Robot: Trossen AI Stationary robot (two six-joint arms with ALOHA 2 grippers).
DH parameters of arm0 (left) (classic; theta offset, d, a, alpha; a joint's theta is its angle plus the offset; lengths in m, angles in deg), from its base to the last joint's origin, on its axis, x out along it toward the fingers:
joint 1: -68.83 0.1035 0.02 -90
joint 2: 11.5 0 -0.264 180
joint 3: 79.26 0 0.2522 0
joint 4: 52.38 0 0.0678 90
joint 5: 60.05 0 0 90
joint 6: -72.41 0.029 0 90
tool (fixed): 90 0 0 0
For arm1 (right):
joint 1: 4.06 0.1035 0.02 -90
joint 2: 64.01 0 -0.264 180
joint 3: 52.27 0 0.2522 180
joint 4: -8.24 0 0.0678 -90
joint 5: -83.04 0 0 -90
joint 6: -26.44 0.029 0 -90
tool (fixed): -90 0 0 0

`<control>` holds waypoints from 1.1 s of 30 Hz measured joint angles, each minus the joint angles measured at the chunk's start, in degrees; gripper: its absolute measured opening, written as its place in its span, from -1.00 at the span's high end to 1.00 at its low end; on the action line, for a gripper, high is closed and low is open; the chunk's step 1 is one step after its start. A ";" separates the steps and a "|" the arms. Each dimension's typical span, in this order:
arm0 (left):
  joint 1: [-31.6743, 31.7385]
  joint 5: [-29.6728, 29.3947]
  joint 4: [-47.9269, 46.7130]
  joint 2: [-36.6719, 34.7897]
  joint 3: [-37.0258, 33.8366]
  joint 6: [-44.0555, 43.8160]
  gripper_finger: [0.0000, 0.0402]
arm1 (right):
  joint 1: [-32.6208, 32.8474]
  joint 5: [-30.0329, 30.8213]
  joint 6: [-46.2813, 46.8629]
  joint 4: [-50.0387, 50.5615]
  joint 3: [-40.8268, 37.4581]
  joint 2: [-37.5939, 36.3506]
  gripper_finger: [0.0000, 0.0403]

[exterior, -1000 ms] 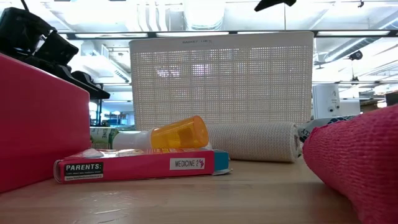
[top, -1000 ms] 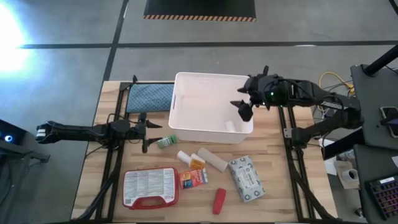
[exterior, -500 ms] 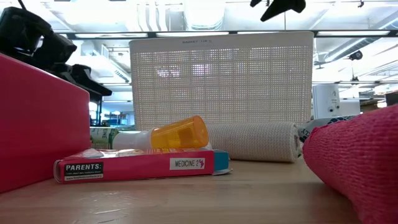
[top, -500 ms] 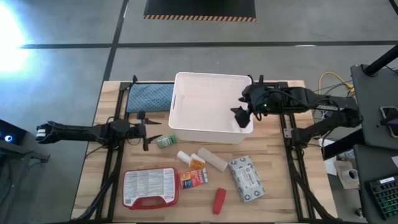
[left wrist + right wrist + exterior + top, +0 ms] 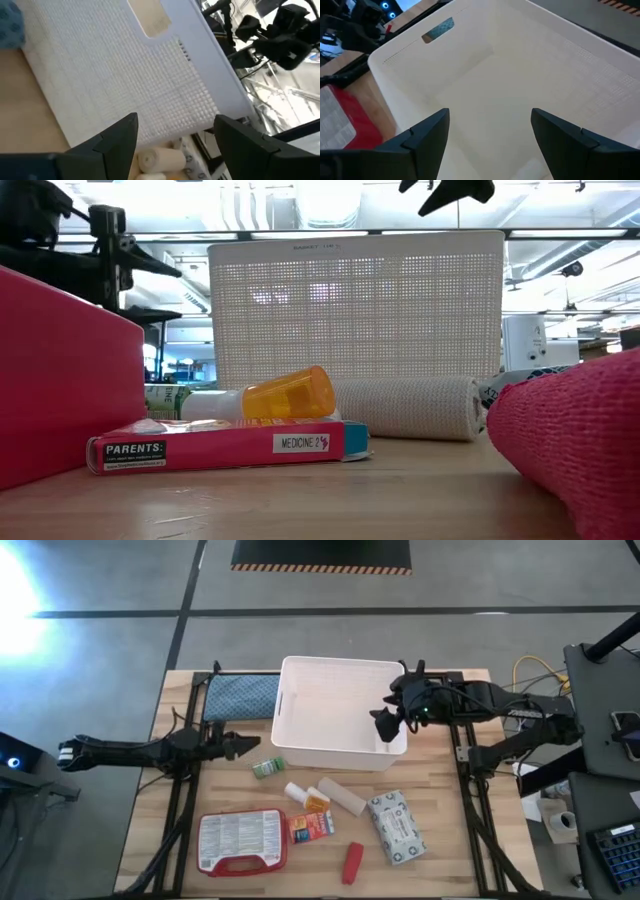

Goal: Pick & place medical supplies in basket/bin
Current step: Put the green medicine bottle into the white bin

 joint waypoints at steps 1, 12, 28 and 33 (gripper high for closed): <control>0.00 0.11 0.67 -0.07 0.34 -0.95 -0.20 | 0.00 0.48 -0.44 0.00 0.00 0.00 -0.35; -0.85 3.58 -14.18 1.87 20.14 10.92 -0.20 | -0.02 5.31 -3.78 0.02 -0.02 0.00 -0.28; -6.08 -0.34 -54.19 28.38 35.02 22.69 -0.20 | -0.74 7.85 -6.78 0.04 -0.34 0.26 -0.24; -10.29 -1.42 -53.68 34.55 34.25 22.23 -0.20 | -0.74 8.10 -6.91 0.11 -0.59 0.26 -0.23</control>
